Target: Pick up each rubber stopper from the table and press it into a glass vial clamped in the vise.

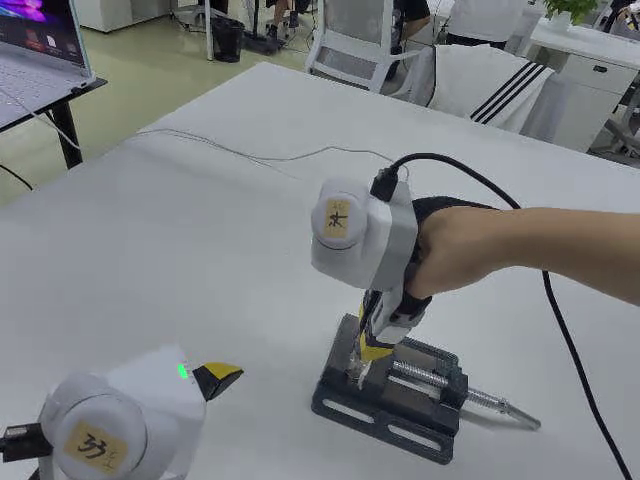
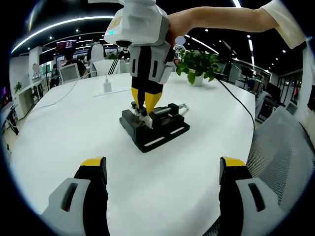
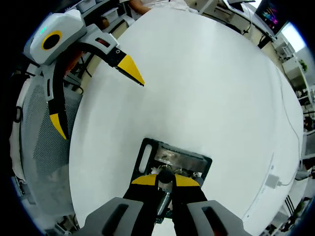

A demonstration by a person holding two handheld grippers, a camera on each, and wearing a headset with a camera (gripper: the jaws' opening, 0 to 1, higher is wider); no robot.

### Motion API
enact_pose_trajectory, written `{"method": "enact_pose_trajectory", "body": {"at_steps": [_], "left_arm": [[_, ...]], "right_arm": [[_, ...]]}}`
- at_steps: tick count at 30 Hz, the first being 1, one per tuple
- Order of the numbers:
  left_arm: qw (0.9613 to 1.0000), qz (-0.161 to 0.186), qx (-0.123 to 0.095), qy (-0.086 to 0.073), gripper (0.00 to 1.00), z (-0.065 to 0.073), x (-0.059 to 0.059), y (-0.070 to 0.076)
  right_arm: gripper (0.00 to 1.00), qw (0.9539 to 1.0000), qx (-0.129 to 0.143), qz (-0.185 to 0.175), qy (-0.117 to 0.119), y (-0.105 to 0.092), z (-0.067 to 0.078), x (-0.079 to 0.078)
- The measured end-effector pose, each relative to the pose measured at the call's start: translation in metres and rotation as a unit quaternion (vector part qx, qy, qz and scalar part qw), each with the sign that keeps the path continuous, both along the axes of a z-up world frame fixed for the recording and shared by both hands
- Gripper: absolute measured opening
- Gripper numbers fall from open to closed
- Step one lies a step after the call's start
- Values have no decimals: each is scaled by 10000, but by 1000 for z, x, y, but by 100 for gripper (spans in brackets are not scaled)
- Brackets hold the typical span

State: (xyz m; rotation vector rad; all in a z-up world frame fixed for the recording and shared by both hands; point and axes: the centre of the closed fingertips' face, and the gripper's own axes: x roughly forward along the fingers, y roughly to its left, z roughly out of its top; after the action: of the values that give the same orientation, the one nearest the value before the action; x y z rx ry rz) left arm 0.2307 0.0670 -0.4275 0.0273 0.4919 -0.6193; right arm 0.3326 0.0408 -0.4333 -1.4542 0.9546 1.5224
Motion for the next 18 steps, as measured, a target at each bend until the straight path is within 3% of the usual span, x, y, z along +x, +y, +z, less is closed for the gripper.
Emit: {"method": "enact_pose_trajectory", "body": {"at_steps": [7,18], "left_arm": [[10000,-14,8,18,94,0,1,0],[10000,23,11,36,93,0,1,1]], "right_arm": [[6,9999,165,48,19,-1,1,0],[7,9992,189,363,-3,0,0,1]]}}
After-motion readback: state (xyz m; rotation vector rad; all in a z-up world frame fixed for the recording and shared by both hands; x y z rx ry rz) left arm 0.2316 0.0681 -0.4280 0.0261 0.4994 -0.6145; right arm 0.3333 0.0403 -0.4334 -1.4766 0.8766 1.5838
